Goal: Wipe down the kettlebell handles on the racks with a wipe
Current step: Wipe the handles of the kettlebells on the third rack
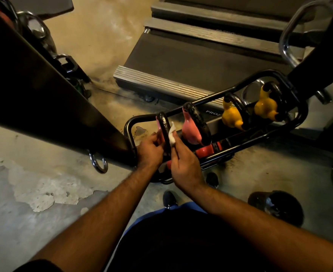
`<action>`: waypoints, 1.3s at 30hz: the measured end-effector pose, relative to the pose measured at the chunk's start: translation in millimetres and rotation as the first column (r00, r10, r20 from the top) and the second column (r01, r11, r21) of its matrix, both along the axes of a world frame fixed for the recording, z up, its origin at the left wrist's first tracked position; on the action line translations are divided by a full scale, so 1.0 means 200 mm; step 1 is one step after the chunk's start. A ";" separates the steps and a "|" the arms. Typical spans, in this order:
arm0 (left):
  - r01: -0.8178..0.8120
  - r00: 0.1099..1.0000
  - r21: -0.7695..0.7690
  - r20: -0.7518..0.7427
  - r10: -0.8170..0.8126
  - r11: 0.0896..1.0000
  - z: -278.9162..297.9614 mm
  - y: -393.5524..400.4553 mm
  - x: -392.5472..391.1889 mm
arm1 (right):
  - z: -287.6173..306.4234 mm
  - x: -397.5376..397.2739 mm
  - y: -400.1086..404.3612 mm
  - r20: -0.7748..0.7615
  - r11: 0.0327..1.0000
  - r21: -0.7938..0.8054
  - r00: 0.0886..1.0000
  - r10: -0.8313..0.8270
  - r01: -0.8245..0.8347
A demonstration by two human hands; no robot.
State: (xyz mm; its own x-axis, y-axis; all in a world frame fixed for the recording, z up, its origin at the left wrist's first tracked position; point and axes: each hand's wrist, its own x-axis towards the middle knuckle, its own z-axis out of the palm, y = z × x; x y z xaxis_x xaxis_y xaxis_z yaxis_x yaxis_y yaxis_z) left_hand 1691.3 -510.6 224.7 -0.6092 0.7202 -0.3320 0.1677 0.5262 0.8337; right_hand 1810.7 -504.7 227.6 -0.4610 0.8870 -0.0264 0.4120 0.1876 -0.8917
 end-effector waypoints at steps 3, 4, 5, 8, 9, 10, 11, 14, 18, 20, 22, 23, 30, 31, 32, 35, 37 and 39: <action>0.003 1.000 -0.015 -0.014 -0.003 1.000 -0.02 0.00 0.00 | 0.03 -0.06 0.08 -0.030 0.999 -0.029 0.999 -0.038 0.037; -0.001 1.000 -0.008 -0.016 0.000 1.000 -0.02 0.00 0.00 | 0.03 -0.08 0.09 -0.037 0.999 -0.009 0.999 -0.039 0.038; 0.002 1.000 0.002 -0.015 -0.002 1.000 -0.01 0.00 0.01 | 0.03 -0.09 0.09 -0.029 0.999 0.024 0.999 -0.040 0.040; -0.018 0.999 0.022 0.032 0.017 1.000 0.00 0.00 0.02 | 0.01 -0.07 0.08 -0.033 0.992 0.126 0.999 -0.023 0.027; -0.045 0.997 0.024 0.065 0.043 0.999 0.00 0.00 0.02 | 0.00 -0.07 0.08 -0.061 0.991 0.136 0.998 -0.008 0.017; -0.081 0.990 0.029 0.116 0.077 0.996 0.00 0.01 0.02 | 0.00 -0.07 0.08 -0.084 0.991 0.133 0.996 0.006 0.005; -0.100 0.985 0.029 0.142 0.095 0.995 -0.01 0.01 0.02 | 0.00 -0.07 0.07 -0.094 0.992 0.122 0.995 0.019 -0.007; -0.030 0.998 0.006 0.058 0.029 1.000 -0.02 0.00 0.01 | -0.01 -0.04 0.01 -0.082 0.996 0.080 0.995 0.050 -0.044; -0.038 0.997 -0.006 0.060 0.039 0.999 -0.02 0.00 0.01 | 0.01 -0.03 0.00 -0.064 0.996 0.043 0.995 0.081 -0.078; -0.143 0.972 0.030 0.192 0.135 0.989 -0.01 0.03 0.02 | 0.02 -0.09 0.10 -0.061 0.996 0.029 0.994 0.090 -0.089; -0.233 0.918 -0.008 0.328 0.223 0.972 0.02 0.03 0.02 | 0.02 -0.14 0.18 -0.067 0.990 0.037 0.988 0.142 -0.140; -0.254 0.901 -0.020 0.358 0.244 0.967 0.02 0.03 0.02 | 0.01 -0.14 0.20 -0.073 0.985 0.037 0.983 0.170 -0.167; -0.370 0.797 -0.101 0.476 0.371 0.924 0.05 0.05 0.01 | -0.03 -0.15 0.27 -0.167 0.954 -0.065 0.946 0.279 -0.293; -0.404 0.748 -0.121 0.526 0.404 0.907 0.06 0.05 0.02 | -0.02 -0.19 0.32 -0.184 0.954 -0.131 0.953 0.243 -0.268; -0.446 0.704 -0.132 0.560 0.438 0.885 0.07 0.06 0.03 | -0.01 -0.23 0.35 -0.194 0.948 -0.175 0.953 0.233 -0.267; -0.401 0.788 -0.154 0.445 0.426 0.903 0.07 0.06 0.02 | -0.03 -0.23 0.34 -0.228 0.935 -0.223 0.947 0.226 -0.276; -0.387 0.820 -0.186 0.379 0.429 0.903 0.06 0.06 0.02 | -0.05 -0.21 0.33 -0.219 0.932 -0.266 0.957 0.191 -0.247; -0.390 0.816 -0.167 0.393 0.424 0.906 0.06 0.06 0.02 | -0.06 -0.21 0.34 -0.236 0.930 -0.253 0.949 0.209 -0.268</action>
State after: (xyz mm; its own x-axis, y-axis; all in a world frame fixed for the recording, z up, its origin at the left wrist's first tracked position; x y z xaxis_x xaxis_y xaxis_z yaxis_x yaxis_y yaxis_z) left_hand 1695.8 -499.0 237.4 -0.6359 0.3995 -0.6603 -0.4245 0.5335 0.7315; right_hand 1768.4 -435.8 214.6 -0.6795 0.7201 -0.1405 0.1919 -0.0104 -0.9814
